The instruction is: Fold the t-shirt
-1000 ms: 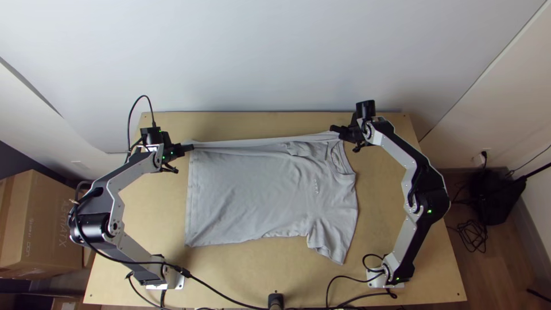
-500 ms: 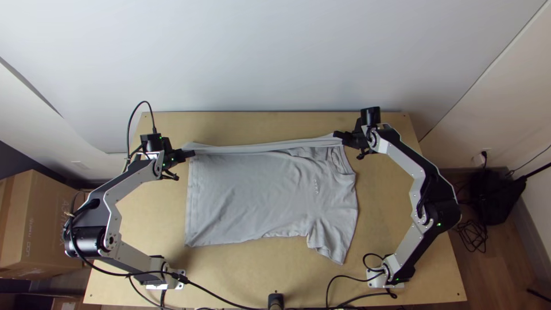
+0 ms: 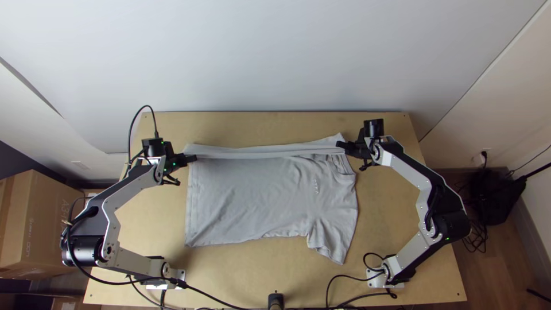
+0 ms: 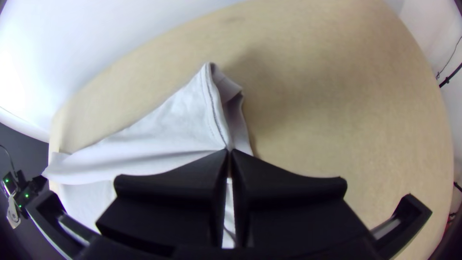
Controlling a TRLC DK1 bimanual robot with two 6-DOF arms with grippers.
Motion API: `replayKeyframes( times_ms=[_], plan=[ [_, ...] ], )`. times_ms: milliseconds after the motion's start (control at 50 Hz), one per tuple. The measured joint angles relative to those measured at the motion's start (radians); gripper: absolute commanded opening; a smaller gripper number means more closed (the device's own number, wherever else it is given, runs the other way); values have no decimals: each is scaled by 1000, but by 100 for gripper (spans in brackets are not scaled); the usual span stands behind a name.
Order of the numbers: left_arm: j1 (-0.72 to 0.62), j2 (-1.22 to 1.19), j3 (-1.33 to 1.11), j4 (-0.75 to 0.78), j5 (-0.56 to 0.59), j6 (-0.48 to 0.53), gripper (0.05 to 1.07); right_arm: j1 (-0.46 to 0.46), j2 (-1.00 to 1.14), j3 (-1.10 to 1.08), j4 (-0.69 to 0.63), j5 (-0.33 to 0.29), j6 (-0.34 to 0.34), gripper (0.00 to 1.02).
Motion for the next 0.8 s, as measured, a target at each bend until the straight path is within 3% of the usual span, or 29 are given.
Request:
replayKeyframes(
  times_ms=[220, 300, 360, 380, 440, 500, 600, 800],
  plan=[
    [-8, -32, -59, 5, 0, 24, 9, 0, -20, -67, 39, 1, 0, 2],
    [-7, -32, -74, 21, 0, 27, 25, 0, -25, -94, 56, 1, 0, 2],
    [-7, -34, -84, 24, 0, 30, 50, 0, -32, -117, 79, 1, 0, 4],
    [-6, -35, -89, 24, 0, 34, 59, 0, -34, -124, 84, 1, 0, 10],
    [-5, -43, -104, 23, -1, 37, 85, 0, -39, -135, 85, 1, 0, 40],
    [-3, -62, -122, 19, -4, 42, 97, 0, -51, -147, 86, 5, -1, 63],
    [-2, -120, -138, 0, -8, 49, 98, -7, -101, -182, 85, 9, 0, 78],
    [22, -265, -138, -77, -8, 52, 100, -25, -319, -259, 29, 18, -19, 85]
  ],
)
